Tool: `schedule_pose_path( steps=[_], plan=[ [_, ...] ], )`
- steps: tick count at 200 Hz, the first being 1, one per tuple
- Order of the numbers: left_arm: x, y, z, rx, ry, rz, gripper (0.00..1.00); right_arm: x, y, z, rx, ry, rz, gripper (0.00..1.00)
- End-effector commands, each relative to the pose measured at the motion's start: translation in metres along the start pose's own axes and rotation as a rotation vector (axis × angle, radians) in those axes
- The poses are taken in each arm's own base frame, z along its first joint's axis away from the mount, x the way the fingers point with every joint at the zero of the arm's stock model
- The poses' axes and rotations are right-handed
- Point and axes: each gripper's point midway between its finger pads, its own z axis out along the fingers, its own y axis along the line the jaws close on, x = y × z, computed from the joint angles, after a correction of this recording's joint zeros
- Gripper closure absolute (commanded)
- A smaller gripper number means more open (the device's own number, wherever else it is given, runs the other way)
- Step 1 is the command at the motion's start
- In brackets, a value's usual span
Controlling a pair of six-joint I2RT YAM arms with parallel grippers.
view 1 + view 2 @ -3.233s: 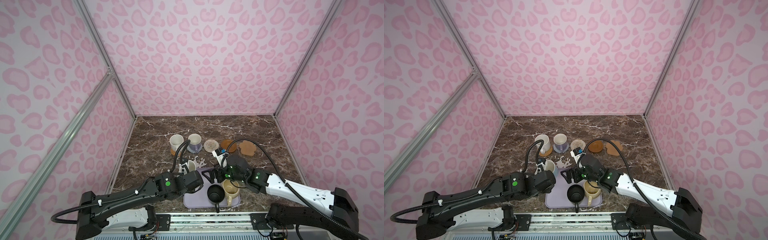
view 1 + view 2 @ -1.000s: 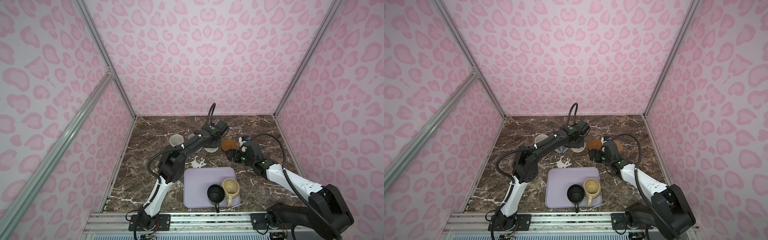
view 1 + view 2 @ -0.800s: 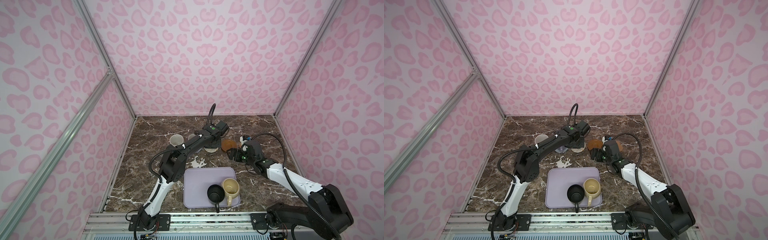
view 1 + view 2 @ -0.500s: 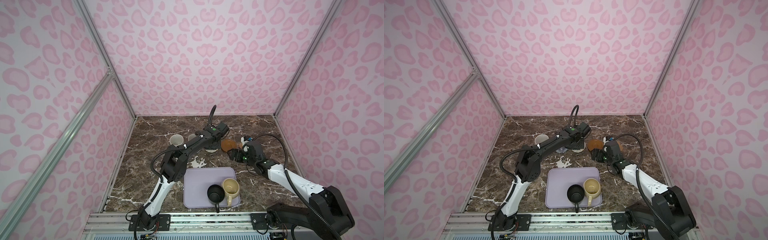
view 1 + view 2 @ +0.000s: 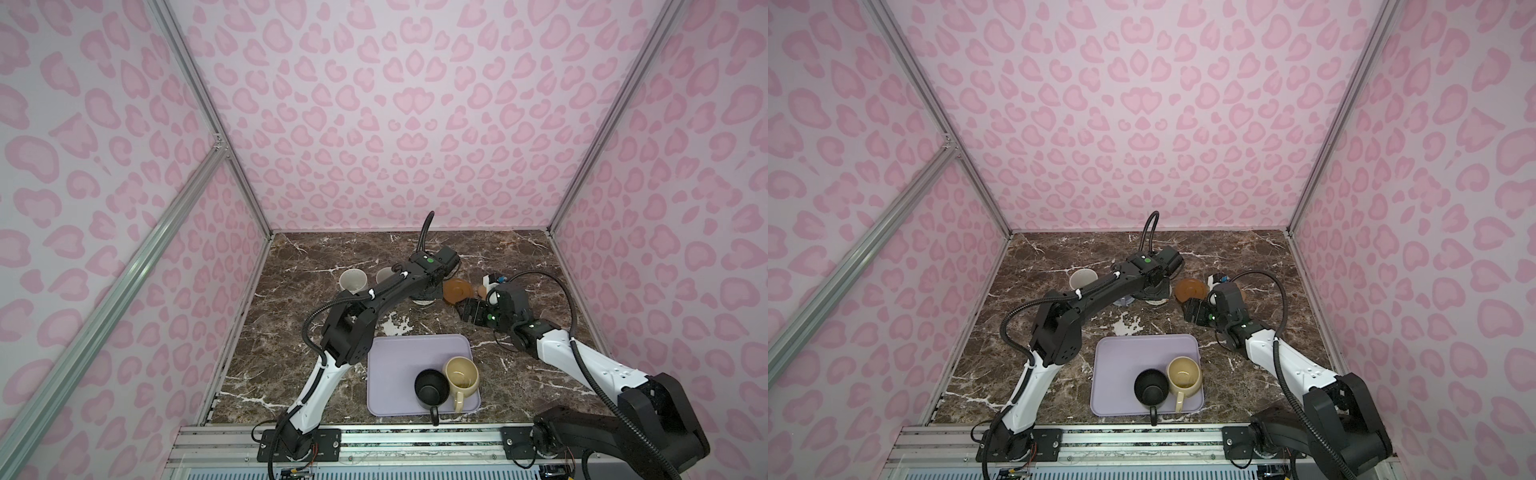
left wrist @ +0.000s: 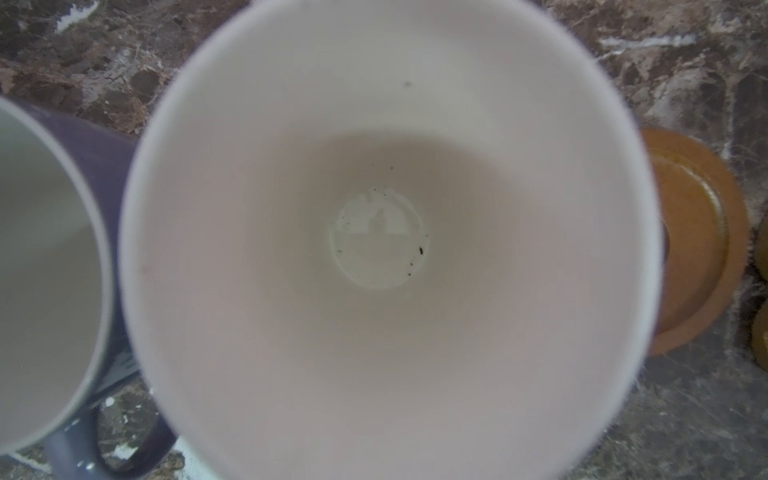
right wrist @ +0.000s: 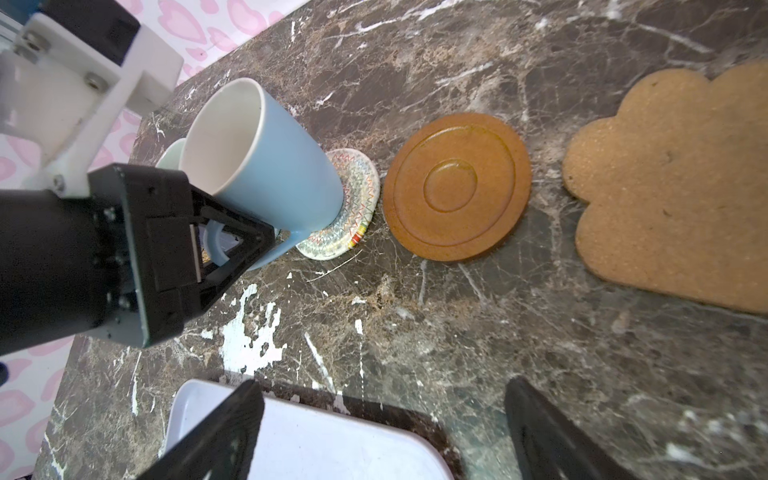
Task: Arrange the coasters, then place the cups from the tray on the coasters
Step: 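Lower the light blue mug onto the multicolour woven coaster and open left gripper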
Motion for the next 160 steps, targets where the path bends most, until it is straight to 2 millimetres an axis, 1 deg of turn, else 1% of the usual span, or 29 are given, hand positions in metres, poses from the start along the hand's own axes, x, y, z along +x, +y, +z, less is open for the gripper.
schedule_pose_path(
  steps=[1, 24, 50, 74, 114, 148, 160],
  plan=[
    [-0.019, -0.009, -0.032, 0.070, -0.078, -0.033, 0.97, 0.001, 0.003, 0.002, -0.026, 0.001, 0.009, 0.08],
    [-0.013, -0.013, -0.018, 0.067, -0.035, -0.028, 0.97, 0.002, 0.004, 0.003, -0.042, 0.006, 0.020, 0.08],
    [-0.006, -0.013, -0.010, 0.055, -0.011, -0.028, 0.97, 0.001, 0.001, 0.002, -0.037, 0.004, 0.024, 0.08],
    [-0.005, -0.007, -0.008, 0.025, -0.010, -0.028, 0.97, 0.001, 0.002, 0.000, -0.045, 0.003, 0.027, 0.08],
    [-0.004, -0.004, -0.007, 0.003, -0.014, -0.026, 0.97, 0.001, 0.002, -0.001, -0.049, 0.002, 0.031, 0.08],
    [0.003, -0.009, 0.002, 0.019, 0.016, -0.025, 0.97, 0.001, 0.001, -0.001, -0.042, 0.001, 0.031, 0.08],
    [0.003, -0.009, 0.004, 0.024, 0.014, -0.028, 0.97, 0.001, 0.000, -0.001, -0.038, 0.000, 0.032, 0.08]
  ],
)
